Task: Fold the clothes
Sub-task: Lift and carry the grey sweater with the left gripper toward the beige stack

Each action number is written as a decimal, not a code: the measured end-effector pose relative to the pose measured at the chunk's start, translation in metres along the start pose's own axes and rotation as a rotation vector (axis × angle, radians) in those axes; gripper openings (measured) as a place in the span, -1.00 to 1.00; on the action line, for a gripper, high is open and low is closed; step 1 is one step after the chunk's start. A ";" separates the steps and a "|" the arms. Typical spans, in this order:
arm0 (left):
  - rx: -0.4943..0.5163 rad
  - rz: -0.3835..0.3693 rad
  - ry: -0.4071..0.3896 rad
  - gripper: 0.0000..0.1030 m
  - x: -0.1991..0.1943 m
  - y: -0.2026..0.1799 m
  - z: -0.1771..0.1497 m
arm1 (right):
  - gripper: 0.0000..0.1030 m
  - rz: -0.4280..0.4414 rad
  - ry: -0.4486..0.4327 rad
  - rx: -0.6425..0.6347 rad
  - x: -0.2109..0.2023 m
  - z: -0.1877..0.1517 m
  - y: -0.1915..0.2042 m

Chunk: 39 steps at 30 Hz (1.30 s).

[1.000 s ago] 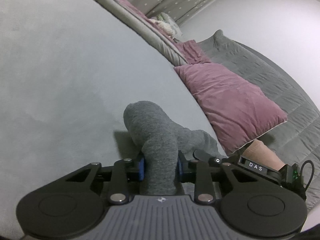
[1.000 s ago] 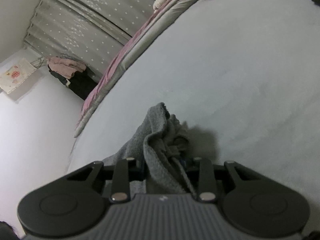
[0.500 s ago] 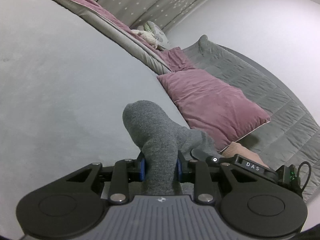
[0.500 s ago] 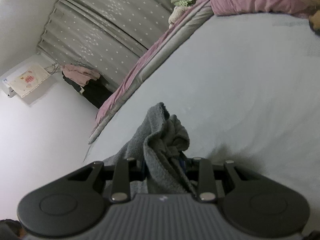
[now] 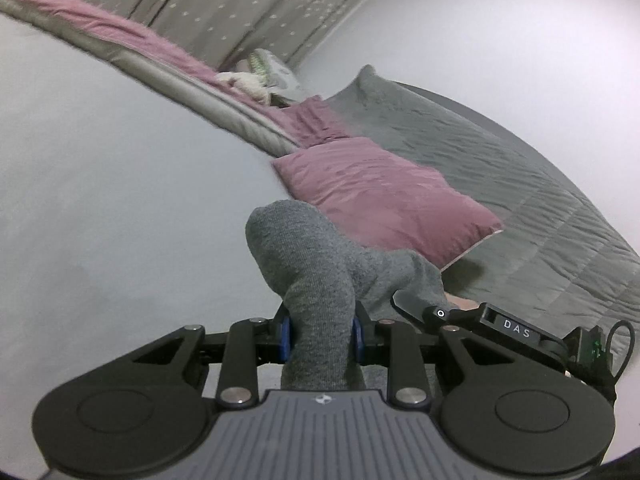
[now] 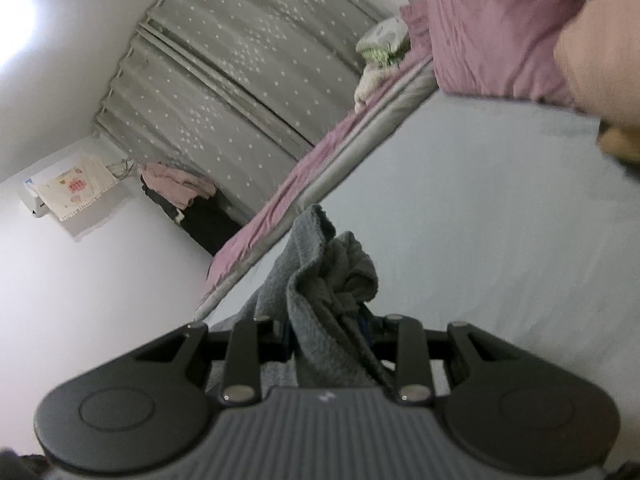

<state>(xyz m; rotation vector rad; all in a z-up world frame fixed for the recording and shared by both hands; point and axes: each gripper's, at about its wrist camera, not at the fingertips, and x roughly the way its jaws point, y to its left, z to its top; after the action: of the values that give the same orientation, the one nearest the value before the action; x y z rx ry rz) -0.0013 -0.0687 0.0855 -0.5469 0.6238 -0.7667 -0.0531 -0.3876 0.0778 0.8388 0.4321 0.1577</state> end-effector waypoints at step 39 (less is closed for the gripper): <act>0.042 -0.304 0.172 -0.51 0.192 -0.270 -0.021 | -0.47 -0.320 -0.251 -0.078 -0.246 0.214 -0.074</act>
<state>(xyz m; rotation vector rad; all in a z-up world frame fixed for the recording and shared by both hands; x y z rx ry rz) -0.0327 -0.3830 0.1878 -0.5475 0.6905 -1.1195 -0.1857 -0.6579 0.2242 0.6918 0.3168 -0.2240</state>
